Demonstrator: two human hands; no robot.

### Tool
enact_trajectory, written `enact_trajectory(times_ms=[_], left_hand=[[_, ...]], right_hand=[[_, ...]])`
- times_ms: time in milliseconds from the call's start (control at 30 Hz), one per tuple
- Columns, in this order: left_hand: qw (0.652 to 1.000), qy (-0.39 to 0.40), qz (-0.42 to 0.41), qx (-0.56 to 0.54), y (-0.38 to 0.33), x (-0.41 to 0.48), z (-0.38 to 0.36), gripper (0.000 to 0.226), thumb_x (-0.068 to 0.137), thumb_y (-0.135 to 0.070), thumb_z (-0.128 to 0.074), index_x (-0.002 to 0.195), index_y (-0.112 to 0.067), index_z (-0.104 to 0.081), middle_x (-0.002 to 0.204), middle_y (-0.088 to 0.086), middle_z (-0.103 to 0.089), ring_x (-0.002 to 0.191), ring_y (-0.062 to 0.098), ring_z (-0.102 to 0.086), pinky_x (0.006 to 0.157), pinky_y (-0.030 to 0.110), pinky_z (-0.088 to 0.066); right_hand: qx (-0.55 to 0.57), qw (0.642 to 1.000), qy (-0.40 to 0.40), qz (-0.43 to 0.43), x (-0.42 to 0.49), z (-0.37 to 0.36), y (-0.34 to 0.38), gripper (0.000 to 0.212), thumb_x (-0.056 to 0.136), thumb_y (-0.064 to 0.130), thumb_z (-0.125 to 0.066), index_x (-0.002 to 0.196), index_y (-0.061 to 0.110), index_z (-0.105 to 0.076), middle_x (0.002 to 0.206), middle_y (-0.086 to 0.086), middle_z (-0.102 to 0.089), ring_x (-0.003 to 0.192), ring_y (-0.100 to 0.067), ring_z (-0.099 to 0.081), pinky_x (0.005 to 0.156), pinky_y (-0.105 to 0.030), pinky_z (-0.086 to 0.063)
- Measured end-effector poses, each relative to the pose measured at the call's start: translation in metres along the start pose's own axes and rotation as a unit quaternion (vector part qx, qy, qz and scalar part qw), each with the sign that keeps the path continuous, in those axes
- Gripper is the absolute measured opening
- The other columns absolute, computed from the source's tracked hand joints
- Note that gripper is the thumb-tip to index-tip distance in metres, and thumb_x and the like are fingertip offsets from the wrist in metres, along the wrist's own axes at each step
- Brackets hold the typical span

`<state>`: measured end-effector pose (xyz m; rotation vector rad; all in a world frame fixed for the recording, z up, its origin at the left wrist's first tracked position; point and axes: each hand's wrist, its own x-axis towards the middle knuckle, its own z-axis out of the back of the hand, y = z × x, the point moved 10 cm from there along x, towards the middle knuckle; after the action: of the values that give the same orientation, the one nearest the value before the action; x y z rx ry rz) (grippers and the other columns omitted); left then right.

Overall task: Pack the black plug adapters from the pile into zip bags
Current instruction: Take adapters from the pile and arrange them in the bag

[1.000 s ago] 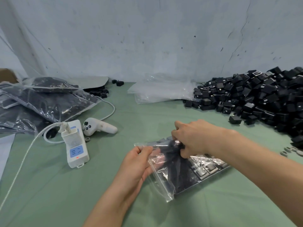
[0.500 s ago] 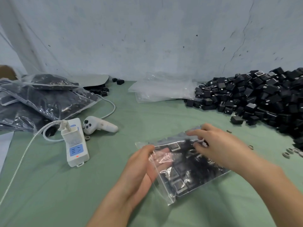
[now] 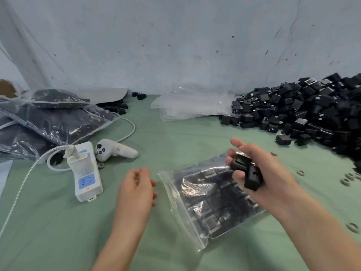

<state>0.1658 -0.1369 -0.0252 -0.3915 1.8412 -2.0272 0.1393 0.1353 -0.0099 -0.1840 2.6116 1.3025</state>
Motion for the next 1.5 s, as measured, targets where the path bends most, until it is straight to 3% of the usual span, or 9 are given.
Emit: enact_trajectory(times_ms=[133, 200, 300, 400, 667, 833, 1033, 1300, 1500], left_hand=[[0.981, -0.005, -0.193, 0.027, -0.045, -0.019, -0.002, 0.013, 0.094, -0.04, -0.05, 0.094, -0.034, -0.062, 0.068, -0.009, -0.06, 0.055, 0.008, -0.048, 0.055, 0.036, -0.042], [0.973, 0.082, -0.214, 0.014, -0.054, -0.034, -0.032, 0.017, 0.093, -0.046, -0.05, 0.101, -0.039, -0.062, 0.071, -0.012, -0.064, 0.058, 0.005, -0.053, 0.054, 0.038, -0.047], [0.949, 0.174, -0.256, 0.064, -0.062, -0.054, -0.069, 0.013, 0.099, -0.044, -0.052, 0.108, -0.048, -0.061, 0.088, -0.018, -0.07, 0.072, -0.001, -0.067, 0.06, 0.013, -0.049], [0.947, 0.226, -0.222, 0.055, -0.054, -0.055, -0.085, 0.018, 0.098, -0.047, -0.05, 0.111, -0.046, -0.062, 0.1, -0.011, -0.069, 0.085, 0.007, -0.07, 0.077, 0.025, -0.055], [0.959, 0.245, -0.126, -0.066, -0.052, -0.042, -0.075, 0.035, 0.086, -0.025, -0.065, 0.115, -0.042, -0.061, 0.086, -0.007, -0.071, 0.064, 0.008, -0.063, 0.059, 0.018, -0.051], [0.992, 0.056, 0.033, -0.112, -0.009, -0.003, 0.0, 0.02, 0.096, -0.012, -0.052, 0.11, -0.014, -0.067, 0.078, 0.002, -0.065, 0.059, 0.01, -0.057, 0.054, 0.022, -0.054], [0.986, 0.122, 0.117, -0.011, 0.03, -0.01, 0.006, 0.015, 0.095, -0.012, -0.063, 0.109, -0.01, -0.061, 0.078, 0.014, -0.066, 0.055, 0.019, -0.06, 0.051, 0.028, -0.056], [0.978, 0.194, 0.081, 0.014, 0.027, -0.018, -0.038, 0.023, 0.092, -0.014, -0.068, 0.11, -0.002, -0.06, 0.062, 0.006, -0.064, 0.051, 0.013, -0.054, 0.051, 0.022, -0.05], [0.98, 0.191, 0.05, 0.023, 0.019, -0.018, -0.048, 0.018, 0.091, -0.018, -0.07, 0.105, -0.009, -0.065, 0.061, 0.006, -0.062, 0.047, 0.013, -0.052, 0.052, 0.022, -0.049]], right_hand=[[0.116, 0.988, 0.013, -0.096, -0.005, -0.021, -0.028, 0.029, 0.088, 0.0, -0.048, 0.109, 0.007, -0.067, 0.093, -0.015, -0.066, 0.077, -0.026, -0.073, 0.04, -0.019, -0.048], [0.068, 0.993, 0.034, -0.093, -0.007, -0.035, -0.034, 0.03, 0.09, 0.0, -0.046, 0.108, 0.009, -0.068, 0.098, -0.014, -0.069, 0.08, -0.026, -0.075, 0.039, -0.021, -0.048], [-0.083, 0.994, 0.066, -0.011, -0.01, -0.053, -0.028, 0.034, 0.095, 0.004, -0.045, 0.103, 0.019, -0.075, 0.1, -0.007, -0.075, 0.071, -0.02, -0.073, 0.042, -0.025, -0.048], [-0.239, 0.96, 0.093, 0.112, -0.018, -0.067, -0.014, 0.036, 0.102, 0.012, -0.043, 0.105, 0.031, -0.073, 0.112, 0.007, -0.071, 0.08, -0.006, -0.073, 0.05, -0.021, -0.052], [-0.344, 0.898, 0.115, 0.248, -0.024, -0.078, 0.004, 0.02, 0.102, 0.04, -0.05, 0.115, 0.04, -0.065, 0.105, 0.012, -0.068, 0.072, -0.021, -0.073, 0.04, -0.027, -0.05], [-0.104, 0.986, -0.084, 0.104, 0.003, -0.01, 0.015, 0.018, 0.099, 0.021, -0.051, 0.099, 0.018, -0.069, 0.084, -0.004, -0.069, 0.052, -0.016, -0.065, 0.035, -0.022, -0.038], [0.217, 0.965, -0.143, -0.035, 0.006, 0.025, 0.005, 0.016, 0.098, 0.01, -0.042, 0.095, 0.006, -0.057, 0.099, -0.014, -0.054, 0.076, -0.018, -0.056, 0.052, -0.023, -0.056], [0.18, 0.979, -0.1, 0.006, 0.007, 0.012, 0.019, 0.019, 0.096, 0.002, -0.05, 0.114, -0.001, -0.058, 0.127, -0.025, -0.042, 0.118, -0.036, -0.054, 0.096, -0.042, -0.055], [0.153, 0.982, -0.101, 0.05, 0.014, 0.014, 0.026, 0.037, 0.092, -0.006, -0.056, 0.128, -0.006, -0.052, 0.134, -0.019, -0.039, 0.122, -0.033, -0.052, 0.097, -0.043, -0.056]])
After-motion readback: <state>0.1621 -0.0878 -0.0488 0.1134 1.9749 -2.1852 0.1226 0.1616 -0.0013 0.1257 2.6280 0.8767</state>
